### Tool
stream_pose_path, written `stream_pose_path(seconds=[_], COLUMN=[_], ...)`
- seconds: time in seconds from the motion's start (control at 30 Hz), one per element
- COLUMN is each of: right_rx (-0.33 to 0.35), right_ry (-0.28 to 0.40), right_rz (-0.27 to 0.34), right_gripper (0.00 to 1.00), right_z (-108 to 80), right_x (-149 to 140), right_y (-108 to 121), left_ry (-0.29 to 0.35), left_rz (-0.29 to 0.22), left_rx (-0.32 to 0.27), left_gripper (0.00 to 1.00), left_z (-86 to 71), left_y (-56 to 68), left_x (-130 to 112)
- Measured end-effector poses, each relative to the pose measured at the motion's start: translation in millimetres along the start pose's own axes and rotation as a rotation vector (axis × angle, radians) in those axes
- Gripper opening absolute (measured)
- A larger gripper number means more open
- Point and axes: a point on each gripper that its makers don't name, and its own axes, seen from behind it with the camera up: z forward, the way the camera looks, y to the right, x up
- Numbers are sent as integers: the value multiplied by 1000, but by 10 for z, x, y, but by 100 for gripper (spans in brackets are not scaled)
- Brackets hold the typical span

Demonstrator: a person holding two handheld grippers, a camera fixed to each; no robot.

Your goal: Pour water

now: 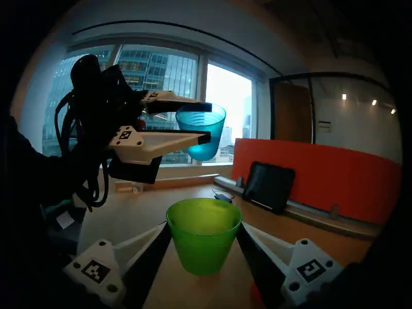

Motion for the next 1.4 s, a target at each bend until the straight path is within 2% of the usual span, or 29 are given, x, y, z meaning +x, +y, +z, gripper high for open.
stream_pose_path(seconds=[0.87,1.4], right_rx=[28,36], right_ry=[2,4], right_rz=[-1,-1], right_gripper=[89,90], right_z=[64,82], right_x=[0,12], right_y=[-87,-106], left_ry=[24,38], left_rz=[184,277], left_rx=[21,27], left_gripper=[88,88], left_z=[45,51], left_y=[-77,-21], left_x=[199,302])
